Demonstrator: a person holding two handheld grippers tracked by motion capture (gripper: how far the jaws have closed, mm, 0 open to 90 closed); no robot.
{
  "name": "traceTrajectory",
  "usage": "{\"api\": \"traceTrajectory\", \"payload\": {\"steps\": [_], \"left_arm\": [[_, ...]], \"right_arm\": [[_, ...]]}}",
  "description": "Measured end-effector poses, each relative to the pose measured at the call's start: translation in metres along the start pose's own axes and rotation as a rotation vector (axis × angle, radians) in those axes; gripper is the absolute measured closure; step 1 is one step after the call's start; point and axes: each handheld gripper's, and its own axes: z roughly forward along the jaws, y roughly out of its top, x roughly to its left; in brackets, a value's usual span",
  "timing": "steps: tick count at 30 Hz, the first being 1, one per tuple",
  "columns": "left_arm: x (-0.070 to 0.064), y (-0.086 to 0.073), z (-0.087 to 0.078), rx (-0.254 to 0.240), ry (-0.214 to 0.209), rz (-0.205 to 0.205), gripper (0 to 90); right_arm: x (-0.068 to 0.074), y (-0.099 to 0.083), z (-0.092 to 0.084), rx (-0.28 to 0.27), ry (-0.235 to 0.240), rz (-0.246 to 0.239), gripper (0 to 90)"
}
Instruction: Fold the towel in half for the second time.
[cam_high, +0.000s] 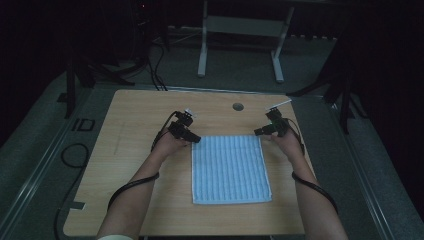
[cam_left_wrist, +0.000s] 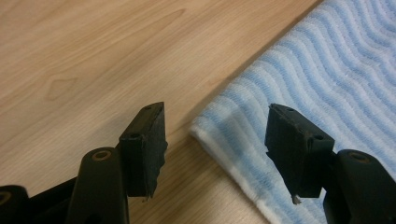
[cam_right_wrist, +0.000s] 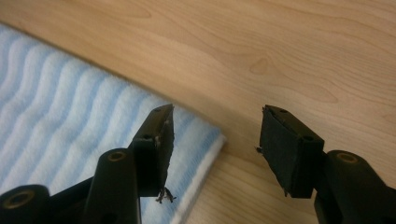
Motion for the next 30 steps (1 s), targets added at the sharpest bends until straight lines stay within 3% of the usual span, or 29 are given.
{"api": "traceTrajectory", "payload": {"steps": [3, 5, 8, 10, 15, 18, 22, 23, 25, 28, 30], "left_arm": [[-0.001, 0.003, 0.005, 0.017, -0.003, 0.008, 38.5], [0.000, 0.003, 0.006, 0.009, -0.006, 0.011, 39.8], [0.000, 0.002, 0.007, -0.007, -0.026, 0.012, 46.3], [-0.001, 0.002, 0.009, 0.003, -0.012, 0.028, 51.9], [0.000, 0.000, 0.016, 0.017, -0.010, 0.019, 60.8], [0.002, -0.001, 0.018, 0.006, -0.003, -0.023, 72.7], [0.007, -0.003, 0.018, -0.019, -0.018, -0.079, 86.0], [0.006, -0.003, 0.019, -0.019, -0.017, -0.079, 86.7], [0.006, -0.002, 0.018, -0.022, -0.010, -0.075, 87.6], [0.002, 0.002, 0.015, -0.023, 0.005, -0.066, 88.3], [0.002, 0.005, 0.008, -0.045, 0.003, -0.063, 88.3]], "right_arm": [[0.005, 0.001, 0.010, 0.051, -0.019, -0.018, 46.8], [0.005, 0.001, 0.014, 0.065, -0.010, -0.004, 48.2], [0.005, 0.001, 0.019, 0.078, -0.011, -0.006, 52.4], [0.005, 0.001, 0.022, 0.082, 0.000, 0.008, 56.2], [0.010, 0.002, 0.030, 0.122, -0.036, -0.012, 57.6], [0.013, 0.001, 0.034, 0.134, -0.040, -0.023, 62.4], [0.013, 0.001, 0.034, 0.133, -0.023, -0.025, 75.4], [0.012, 0.001, 0.034, 0.134, -0.009, -0.016, 80.9], [0.012, 0.002, 0.034, 0.133, -0.004, -0.010, 82.7], [0.018, 0.006, 0.030, 0.127, -0.039, -0.055, 85.5], [0.019, 0.009, 0.024, 0.100, -0.047, -0.056, 85.5]]}}
